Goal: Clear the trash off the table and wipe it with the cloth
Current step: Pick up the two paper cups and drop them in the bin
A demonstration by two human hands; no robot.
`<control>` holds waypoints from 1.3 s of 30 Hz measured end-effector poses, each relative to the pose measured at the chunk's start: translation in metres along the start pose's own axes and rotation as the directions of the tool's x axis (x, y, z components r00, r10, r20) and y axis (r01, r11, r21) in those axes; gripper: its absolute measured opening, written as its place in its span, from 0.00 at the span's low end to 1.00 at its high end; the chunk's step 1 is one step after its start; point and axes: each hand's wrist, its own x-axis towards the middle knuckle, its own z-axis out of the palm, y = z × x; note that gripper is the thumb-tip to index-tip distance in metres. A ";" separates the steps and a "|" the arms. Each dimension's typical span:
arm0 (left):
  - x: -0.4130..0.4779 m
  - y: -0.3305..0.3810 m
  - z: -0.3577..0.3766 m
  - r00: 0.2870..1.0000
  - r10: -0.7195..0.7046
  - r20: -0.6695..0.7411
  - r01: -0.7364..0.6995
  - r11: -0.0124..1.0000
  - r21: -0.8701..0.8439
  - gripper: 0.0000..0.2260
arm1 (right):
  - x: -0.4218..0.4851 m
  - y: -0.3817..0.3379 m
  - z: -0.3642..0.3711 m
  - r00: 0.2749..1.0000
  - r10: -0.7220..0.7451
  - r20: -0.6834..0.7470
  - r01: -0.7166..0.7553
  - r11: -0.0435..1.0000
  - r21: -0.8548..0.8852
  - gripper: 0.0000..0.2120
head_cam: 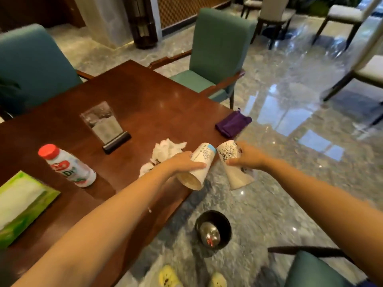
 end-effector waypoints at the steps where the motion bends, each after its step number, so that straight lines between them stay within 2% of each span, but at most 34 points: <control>1: 0.005 -0.002 0.013 1.000 -0.020 0.008 0.020 1.000 -0.007 0.29 | 0.000 0.012 0.006 1.000 0.009 0.003 -0.009 0.999 0.031 0.33; 4: 0.022 -0.006 0.052 0.996 -0.067 0.055 0.068 0.997 -0.027 0.30 | 0.000 0.045 0.027 0.999 0.041 -0.006 -0.040 0.994 0.100 0.30; 9: 0.061 -0.018 0.120 0.980 -0.096 0.172 0.121 0.982 -0.142 0.27 | 0.006 0.105 0.076 0.982 0.185 0.022 -0.184 0.946 0.265 0.27; 13: 0.099 -0.057 0.193 0.954 -0.238 0.181 0.268 0.949 -0.168 0.31 | 0.019 0.165 0.136 0.955 0.287 0.071 -0.294 0.900 0.323 0.28; 16: 0.123 -0.096 0.245 0.911 -0.348 0.222 0.402 0.867 -0.294 0.30 | 0.030 0.206 0.185 0.928 0.364 0.077 -0.368 0.864 0.344 0.28; 19: 0.145 -0.126 0.284 0.834 -0.435 0.339 0.549 0.709 -0.443 0.31 | 0.040 0.240 0.234 0.899 0.428 0.090 -0.429 0.824 0.371 0.29; 21: 0.159 -0.142 0.305 0.819 -0.476 0.321 0.574 0.701 -0.424 0.32 | 0.047 0.258 0.266 0.882 0.457 0.119 -0.464 0.793 0.394 0.30; 25: 0.189 -0.172 0.346 0.807 -0.544 0.232 0.591 0.747 -0.305 0.32 | 0.069 0.289 0.320 0.864 0.480 0.149 -0.498 0.778 0.382 0.27; 31: 0.228 -0.210 0.392 0.795 -0.566 0.218 0.605 0.768 -0.209 0.32 | 0.095 0.325 0.364 0.851 0.519 0.076 -0.518 0.809 0.279 0.33; 39: 0.260 -0.235 0.411 0.803 -0.566 0.185 0.588 0.802 -0.099 0.38 | 0.124 0.339 0.406 0.882 0.460 0.103 -0.471 0.862 0.185 0.41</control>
